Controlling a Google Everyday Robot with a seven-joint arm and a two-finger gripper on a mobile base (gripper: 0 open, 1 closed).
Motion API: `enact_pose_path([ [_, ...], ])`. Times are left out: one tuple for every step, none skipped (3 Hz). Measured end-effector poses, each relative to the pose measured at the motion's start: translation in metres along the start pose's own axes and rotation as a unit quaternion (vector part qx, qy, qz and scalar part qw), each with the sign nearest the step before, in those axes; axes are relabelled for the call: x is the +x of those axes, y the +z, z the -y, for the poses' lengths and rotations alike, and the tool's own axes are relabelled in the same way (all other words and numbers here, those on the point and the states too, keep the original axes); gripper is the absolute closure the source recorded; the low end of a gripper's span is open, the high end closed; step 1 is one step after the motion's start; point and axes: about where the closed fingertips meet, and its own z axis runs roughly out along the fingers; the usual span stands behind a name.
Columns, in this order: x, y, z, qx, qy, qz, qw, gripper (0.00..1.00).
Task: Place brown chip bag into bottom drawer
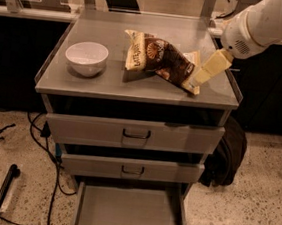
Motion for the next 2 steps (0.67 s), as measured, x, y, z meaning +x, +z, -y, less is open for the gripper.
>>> enact_pose_path([
  [-0.012,0.03,0.009,-0.004,0.005,0.024,0.9997,0.0],
  [-0.027,0.057,0.013,-0.014,0.009,0.042,0.999,0.0],
])
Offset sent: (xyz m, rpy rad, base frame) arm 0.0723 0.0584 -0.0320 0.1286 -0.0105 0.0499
